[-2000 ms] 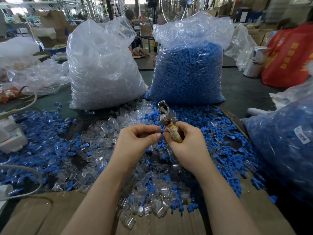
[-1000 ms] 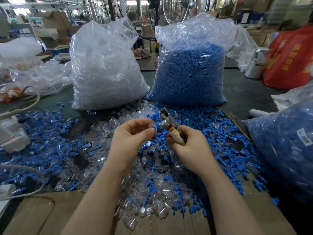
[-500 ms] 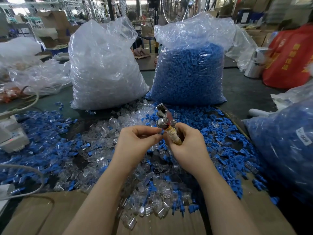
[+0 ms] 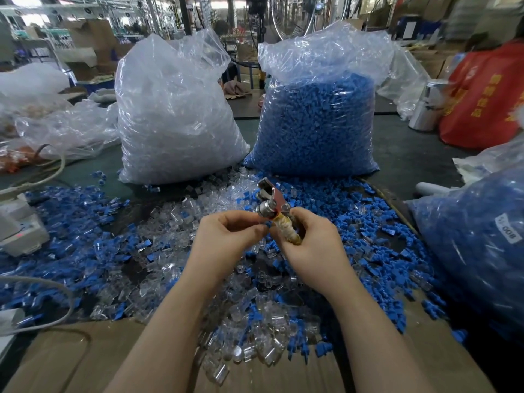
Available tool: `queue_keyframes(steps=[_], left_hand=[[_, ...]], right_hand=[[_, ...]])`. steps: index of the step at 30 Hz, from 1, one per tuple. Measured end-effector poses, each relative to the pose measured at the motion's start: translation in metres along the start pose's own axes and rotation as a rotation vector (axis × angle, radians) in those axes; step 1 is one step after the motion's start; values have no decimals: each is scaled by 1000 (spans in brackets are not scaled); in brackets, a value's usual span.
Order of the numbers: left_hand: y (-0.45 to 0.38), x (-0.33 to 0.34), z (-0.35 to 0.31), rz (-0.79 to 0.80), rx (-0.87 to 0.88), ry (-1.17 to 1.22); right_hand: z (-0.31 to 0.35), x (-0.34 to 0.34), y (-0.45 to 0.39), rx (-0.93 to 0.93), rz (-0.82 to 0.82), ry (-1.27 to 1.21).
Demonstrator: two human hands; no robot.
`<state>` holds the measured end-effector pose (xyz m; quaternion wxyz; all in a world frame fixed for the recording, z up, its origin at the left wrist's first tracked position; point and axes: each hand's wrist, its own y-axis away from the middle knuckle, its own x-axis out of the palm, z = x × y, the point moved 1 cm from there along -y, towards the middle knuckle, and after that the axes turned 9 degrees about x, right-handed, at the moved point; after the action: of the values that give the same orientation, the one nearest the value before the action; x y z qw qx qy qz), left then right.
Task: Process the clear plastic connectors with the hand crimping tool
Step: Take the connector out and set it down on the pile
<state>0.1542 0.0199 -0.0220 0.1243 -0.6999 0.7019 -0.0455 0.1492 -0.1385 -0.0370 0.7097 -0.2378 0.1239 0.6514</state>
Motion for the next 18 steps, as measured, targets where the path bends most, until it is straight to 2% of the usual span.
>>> queue_keyframes(steps=[4,7,18], left_hand=[[-2,-4,1,-121,10,218],[-4,-6,0,-189,51,296],[-4,-3,-2,-152,212,171]], right_hand=[[-2,-3,0,53,15,35],[-3,-6,0,74,33,80],[-2,-2,0,71,110,145]])
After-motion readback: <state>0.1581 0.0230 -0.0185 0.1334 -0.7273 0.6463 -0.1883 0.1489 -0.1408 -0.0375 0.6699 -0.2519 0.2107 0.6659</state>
